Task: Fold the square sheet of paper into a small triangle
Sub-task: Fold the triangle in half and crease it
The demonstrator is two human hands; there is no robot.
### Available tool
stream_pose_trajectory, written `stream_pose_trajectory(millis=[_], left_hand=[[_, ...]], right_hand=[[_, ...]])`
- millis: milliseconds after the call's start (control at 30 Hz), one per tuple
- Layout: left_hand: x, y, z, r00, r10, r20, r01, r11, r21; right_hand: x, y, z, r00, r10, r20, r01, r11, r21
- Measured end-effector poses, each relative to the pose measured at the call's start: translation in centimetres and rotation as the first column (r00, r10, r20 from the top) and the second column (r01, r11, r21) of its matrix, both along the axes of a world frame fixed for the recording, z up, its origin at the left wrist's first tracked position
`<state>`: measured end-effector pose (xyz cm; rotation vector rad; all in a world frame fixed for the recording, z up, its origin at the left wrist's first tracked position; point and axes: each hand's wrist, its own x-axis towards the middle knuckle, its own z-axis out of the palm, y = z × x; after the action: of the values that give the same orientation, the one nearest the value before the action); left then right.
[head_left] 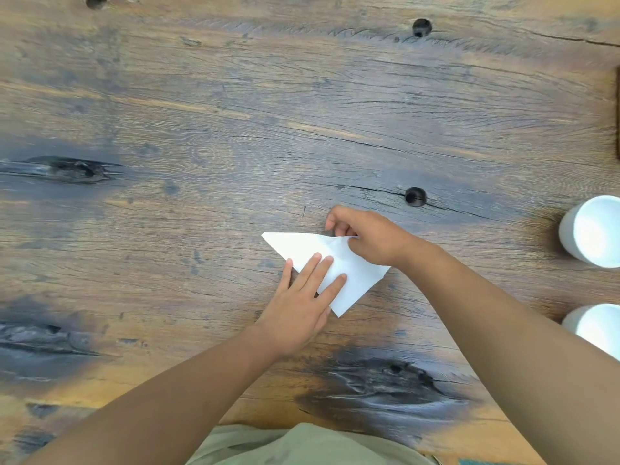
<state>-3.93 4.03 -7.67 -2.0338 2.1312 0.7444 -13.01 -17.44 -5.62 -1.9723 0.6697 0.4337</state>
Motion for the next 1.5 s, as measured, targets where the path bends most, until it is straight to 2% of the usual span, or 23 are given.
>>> stream_pose_trajectory(millis=[100, 233, 367, 533, 700, 900, 1200, 1300, 1400, 1500], left_hand=[[0.1, -0.1, 0.1, 0.999, 0.025, -0.029, -0.025, 1.0, -0.018], [0.3, -0.4, 0.1, 0.993, 0.093, -0.068, -0.094, 0.995, -0.014], [0.6, -1.0, 0.1, 0.98, 0.165, -0.108, -0.17, 0.985, -0.03], [1.1, -2.9, 0.7, 0.904, 0.368, -0.218, -0.389, 0.919, -0.061], [1.0, -4.3, 1.4, 0.865, 0.385, -0.321, -0.425, 0.903, -0.062], [0.4, -6.0, 2.2, 0.753, 0.499, -0.428, -0.561, 0.827, -0.023], [0.7, -6.5, 2.7, 0.747, 0.523, -0.411, -0.587, 0.808, -0.039], [1.1, -6.5, 2.8, 0.77, 0.477, -0.424, -0.56, 0.824, -0.09], [1.7, -6.8, 3.0, 0.749, 0.472, -0.464, -0.563, 0.824, -0.07], [2.4, -7.0, 3.4, 0.725, 0.463, -0.509, -0.558, 0.829, -0.04]], right_hand=[[-0.2, -0.1, 0.1, 0.999, 0.039, -0.026, -0.039, 0.999, 0.028], [-0.4, 0.0, -0.5, 0.99, 0.107, -0.093, -0.109, 0.994, -0.012], [-0.8, 0.1, -0.5, 0.998, 0.004, -0.066, -0.003, 1.0, 0.014], [-1.7, 0.7, -0.3, 0.978, -0.211, 0.001, 0.209, 0.972, 0.11], [-2.5, 1.8, 0.7, 0.905, -0.42, 0.073, 0.391, 0.886, 0.25], [-2.9, 2.9, 1.6, 0.851, -0.512, 0.121, 0.463, 0.838, 0.288], [-3.0, 2.8, 1.5, 0.8, -0.586, 0.13, 0.542, 0.798, 0.264], [-3.0, 2.7, 1.4, 0.815, -0.56, 0.146, 0.525, 0.822, 0.22], [-2.8, 2.5, 1.2, 0.831, -0.523, 0.188, 0.504, 0.852, 0.14], [-2.6, 2.1, 1.4, 0.82, -0.533, 0.21, 0.51, 0.846, 0.153]])
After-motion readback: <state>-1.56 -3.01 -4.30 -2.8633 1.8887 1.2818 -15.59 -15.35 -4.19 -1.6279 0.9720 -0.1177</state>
